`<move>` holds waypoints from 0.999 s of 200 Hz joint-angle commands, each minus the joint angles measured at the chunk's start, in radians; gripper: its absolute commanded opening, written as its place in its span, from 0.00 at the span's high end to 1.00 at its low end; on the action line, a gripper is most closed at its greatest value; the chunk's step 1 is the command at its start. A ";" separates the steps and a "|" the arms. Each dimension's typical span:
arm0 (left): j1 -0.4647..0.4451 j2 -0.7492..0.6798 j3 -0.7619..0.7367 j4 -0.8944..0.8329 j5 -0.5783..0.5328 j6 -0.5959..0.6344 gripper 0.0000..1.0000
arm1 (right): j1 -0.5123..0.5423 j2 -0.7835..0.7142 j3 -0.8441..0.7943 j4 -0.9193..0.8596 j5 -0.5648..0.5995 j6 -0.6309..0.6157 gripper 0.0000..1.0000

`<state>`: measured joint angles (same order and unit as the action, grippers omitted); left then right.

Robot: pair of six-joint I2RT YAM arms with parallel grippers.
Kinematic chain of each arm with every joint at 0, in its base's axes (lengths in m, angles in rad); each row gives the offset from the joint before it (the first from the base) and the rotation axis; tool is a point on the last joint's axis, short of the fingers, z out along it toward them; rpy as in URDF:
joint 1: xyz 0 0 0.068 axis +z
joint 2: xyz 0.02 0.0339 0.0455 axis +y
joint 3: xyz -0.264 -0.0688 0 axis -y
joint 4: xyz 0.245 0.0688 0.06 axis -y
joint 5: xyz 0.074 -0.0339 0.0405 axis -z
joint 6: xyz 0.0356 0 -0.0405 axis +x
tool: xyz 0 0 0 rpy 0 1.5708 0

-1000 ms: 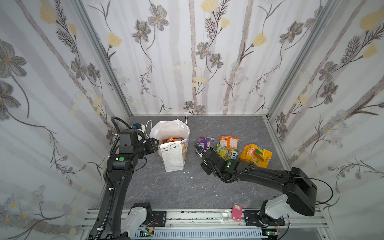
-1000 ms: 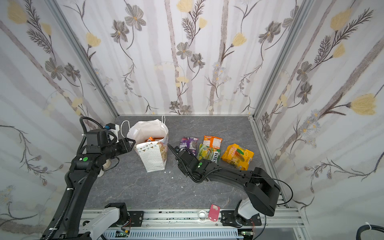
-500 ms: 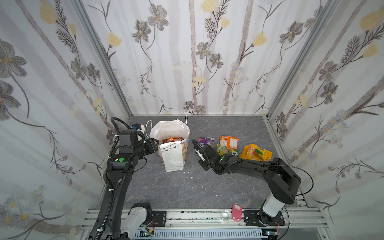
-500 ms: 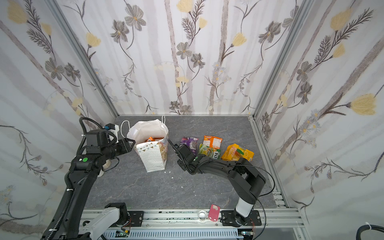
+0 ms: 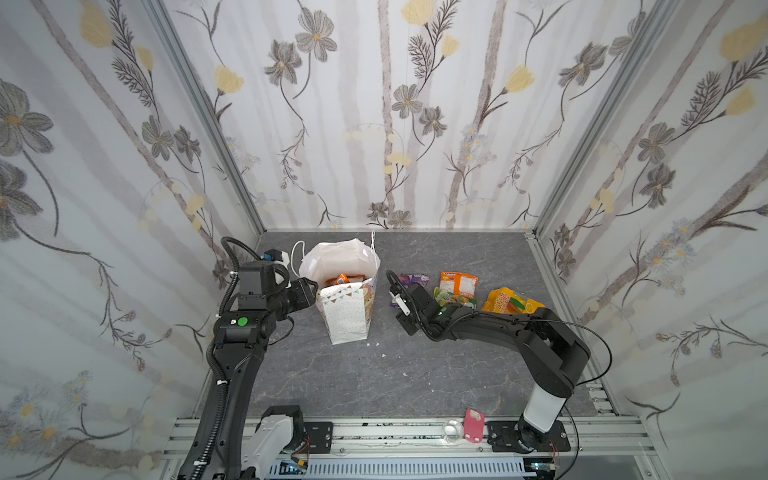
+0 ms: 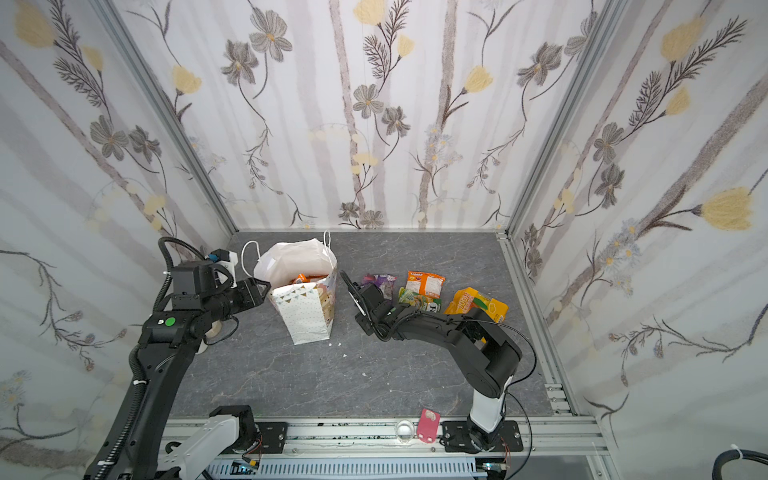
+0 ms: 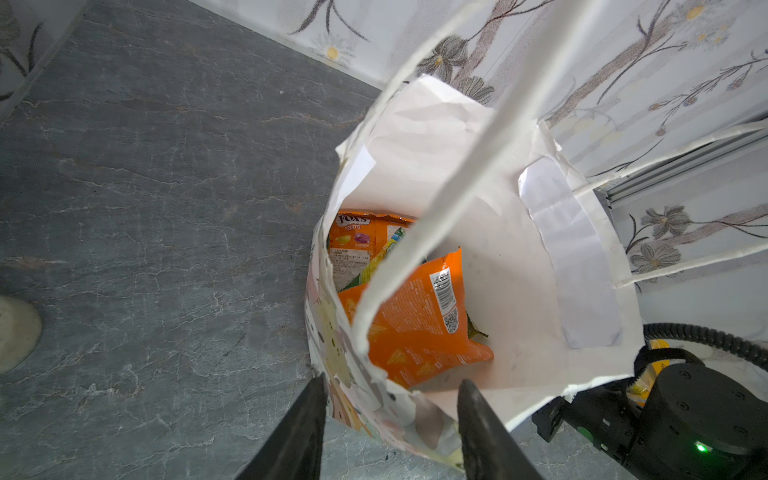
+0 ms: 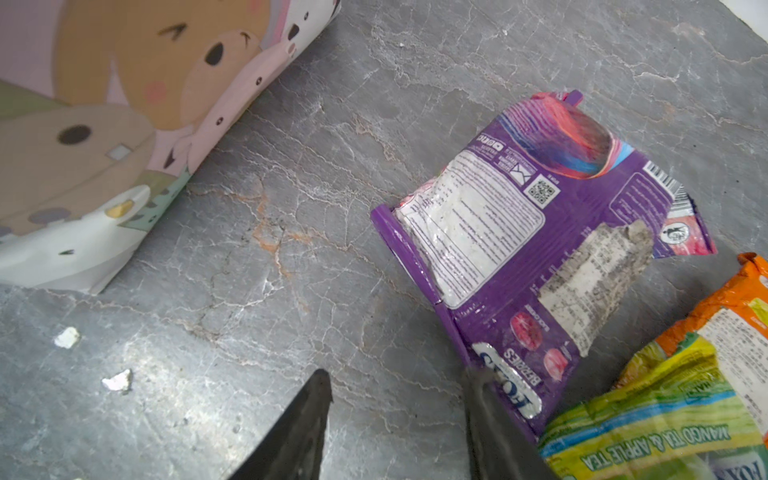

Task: Place the snacks into the paper bag
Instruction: 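Lower the right gripper and grasp the purple Fox's berries packet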

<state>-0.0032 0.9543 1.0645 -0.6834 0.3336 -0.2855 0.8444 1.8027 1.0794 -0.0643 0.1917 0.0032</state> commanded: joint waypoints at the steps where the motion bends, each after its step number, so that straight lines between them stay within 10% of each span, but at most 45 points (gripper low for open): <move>1: 0.000 -0.004 0.000 0.015 0.002 0.000 0.50 | -0.004 0.017 0.021 0.043 0.006 0.000 0.48; 200: 0.000 -0.014 0.005 0.011 -0.002 0.011 0.49 | -0.012 0.155 0.071 0.124 0.110 0.025 0.68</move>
<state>-0.0032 0.9390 1.0622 -0.6849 0.3332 -0.2844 0.8314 1.9503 1.1400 0.0330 0.2893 0.0120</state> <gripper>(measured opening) 0.505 0.363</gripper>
